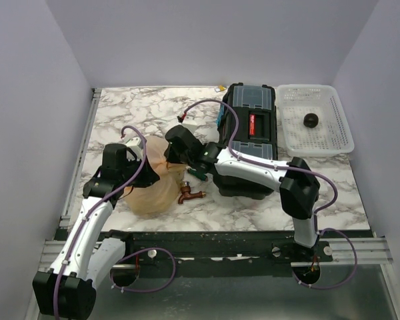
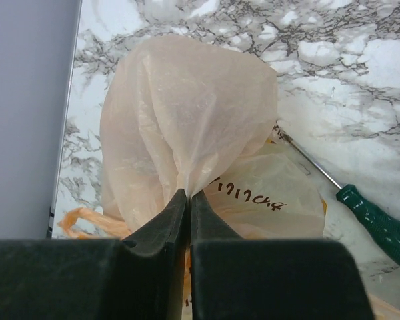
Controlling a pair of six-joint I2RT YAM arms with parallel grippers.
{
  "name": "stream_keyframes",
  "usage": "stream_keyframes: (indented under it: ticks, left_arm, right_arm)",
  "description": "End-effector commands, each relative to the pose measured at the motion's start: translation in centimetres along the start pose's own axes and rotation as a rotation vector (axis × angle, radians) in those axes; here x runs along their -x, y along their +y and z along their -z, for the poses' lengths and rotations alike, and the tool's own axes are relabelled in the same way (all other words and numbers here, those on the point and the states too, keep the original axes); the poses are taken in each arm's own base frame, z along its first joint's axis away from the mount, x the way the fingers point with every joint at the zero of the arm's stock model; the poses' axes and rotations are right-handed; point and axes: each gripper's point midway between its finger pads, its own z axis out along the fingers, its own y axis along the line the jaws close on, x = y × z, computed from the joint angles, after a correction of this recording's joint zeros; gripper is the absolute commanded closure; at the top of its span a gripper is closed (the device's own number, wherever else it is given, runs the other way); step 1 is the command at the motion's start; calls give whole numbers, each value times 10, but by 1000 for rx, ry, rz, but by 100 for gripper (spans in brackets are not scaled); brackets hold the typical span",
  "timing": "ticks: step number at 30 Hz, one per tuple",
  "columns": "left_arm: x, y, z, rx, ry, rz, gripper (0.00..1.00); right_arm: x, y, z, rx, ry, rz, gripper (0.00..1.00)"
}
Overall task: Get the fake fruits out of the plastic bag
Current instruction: Untie the plastic bag at the center of the board.
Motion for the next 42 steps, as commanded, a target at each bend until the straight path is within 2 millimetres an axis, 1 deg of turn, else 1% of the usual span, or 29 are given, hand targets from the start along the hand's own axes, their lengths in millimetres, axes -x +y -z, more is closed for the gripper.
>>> stream_keyframes:
  ticks: [1, 3, 8, 10, 12, 15, 16, 17, 20, 23, 26, 27, 30, 32, 35, 36, 37, 38, 41, 42]
  left_arm:
    - [-1, -6, 2, -19, -17, -16, 100]
    - [-2, -11, 3, -40, -17, -27, 100]
    - [-1, -25, 8, -110, -49, -73, 100]
    - [-1, -34, 11, -162, -65, -101, 100]
    - [-3, -43, 14, -212, -72, -123, 100]
    - [-5, -50, 16, -248, -72, -149, 100]
    - [-6, -54, 17, -264, -68, -157, 100]
    - [-7, -56, 17, -273, -66, -162, 100]
    - [-8, -61, 19, -298, -66, -179, 100]
    - [-11, -68, 21, -331, -70, -207, 100]
    - [-12, -70, 23, -339, -75, -222, 100]
    - [-12, -70, 23, -339, -78, -223, 100]
    - [-12, -67, 21, -318, -72, -216, 100]
    - [-12, -66, 20, -314, -66, -213, 100]
    - [-12, -65, 19, -309, -64, -209, 100]
    - [-11, -65, 20, -306, -67, -210, 100]
    - [-11, -65, 20, -305, -67, -210, 100]
    - [-10, -65, 19, -303, -68, -209, 100]
    - [-10, -64, 19, -295, -67, -207, 100]
    - [-10, -63, 18, -294, -67, -208, 100]
  right_arm:
    - [28, 5, -3, 57, -42, -74, 95]
    - [35, 8, -7, 113, -20, -97, 99]
    - [45, 0, -18, 146, 23, -143, 99]
    - [48, -3, -24, 159, 29, -161, 99]
    - [50, -3, -31, 185, 53, -182, 99]
    - [56, -6, -45, 198, 62, -205, 99]
    - [61, -7, -51, 196, 53, -205, 99]
    - [61, -4, -53, 215, 68, -201, 99]
    - [68, -15, -69, 198, 68, -194, 99]
    - [73, -22, -80, 195, 65, -173, 99]
    - [69, -15, -84, 246, 97, -106, 99]
    - [67, -13, -83, 257, 114, -84, 98]
    - [70, -11, -70, 262, 137, -15, 89]
    - [76, -7, -52, 256, 120, 44, 78]
    - [80, -10, -29, 232, 103, 110, 63]
    - [82, -11, -21, 230, 99, 121, 60]
    - [79, -15, -15, 221, 103, 132, 57]
    - [82, -17, -8, 213, 98, 138, 56]
    - [81, -24, 9, 179, 104, 175, 49]
    - [82, -23, 17, 177, 98, 188, 48]
